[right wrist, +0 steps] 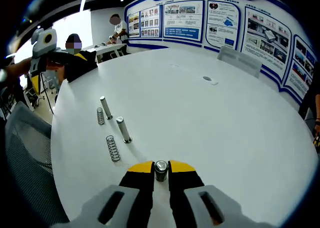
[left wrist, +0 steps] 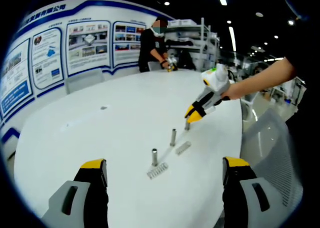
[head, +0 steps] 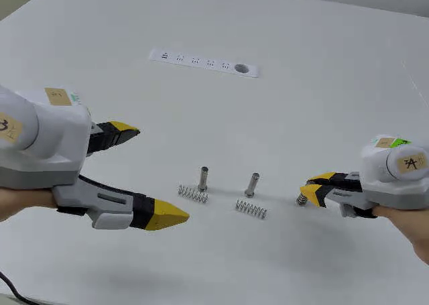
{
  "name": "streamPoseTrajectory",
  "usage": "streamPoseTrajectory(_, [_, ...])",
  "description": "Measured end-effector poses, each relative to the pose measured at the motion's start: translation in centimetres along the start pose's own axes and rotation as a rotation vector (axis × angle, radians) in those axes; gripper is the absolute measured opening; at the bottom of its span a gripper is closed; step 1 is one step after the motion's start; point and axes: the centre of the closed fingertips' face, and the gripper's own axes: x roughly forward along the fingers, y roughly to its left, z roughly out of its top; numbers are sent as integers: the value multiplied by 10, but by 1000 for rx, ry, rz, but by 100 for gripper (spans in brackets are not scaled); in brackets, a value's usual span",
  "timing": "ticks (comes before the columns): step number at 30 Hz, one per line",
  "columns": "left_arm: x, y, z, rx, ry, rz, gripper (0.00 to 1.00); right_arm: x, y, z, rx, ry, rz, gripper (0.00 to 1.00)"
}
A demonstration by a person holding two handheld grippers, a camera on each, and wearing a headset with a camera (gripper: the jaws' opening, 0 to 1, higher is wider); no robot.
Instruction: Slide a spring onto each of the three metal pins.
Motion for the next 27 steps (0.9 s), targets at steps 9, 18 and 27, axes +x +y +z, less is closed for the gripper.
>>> streamPoseTrajectory(9, [0,-1,1,4,-4,-8,97,-15,4,10,-37,-17,-38,17])
streamPoseTrajectory(18, [1,-2,3,7,-21,-16,97,-31,14,32,-83,-52,-26,17])
streamPoseTrajectory(27, [1,-1,2,3,-24,-13,97,-16,50,42,-197,-39,68,17])
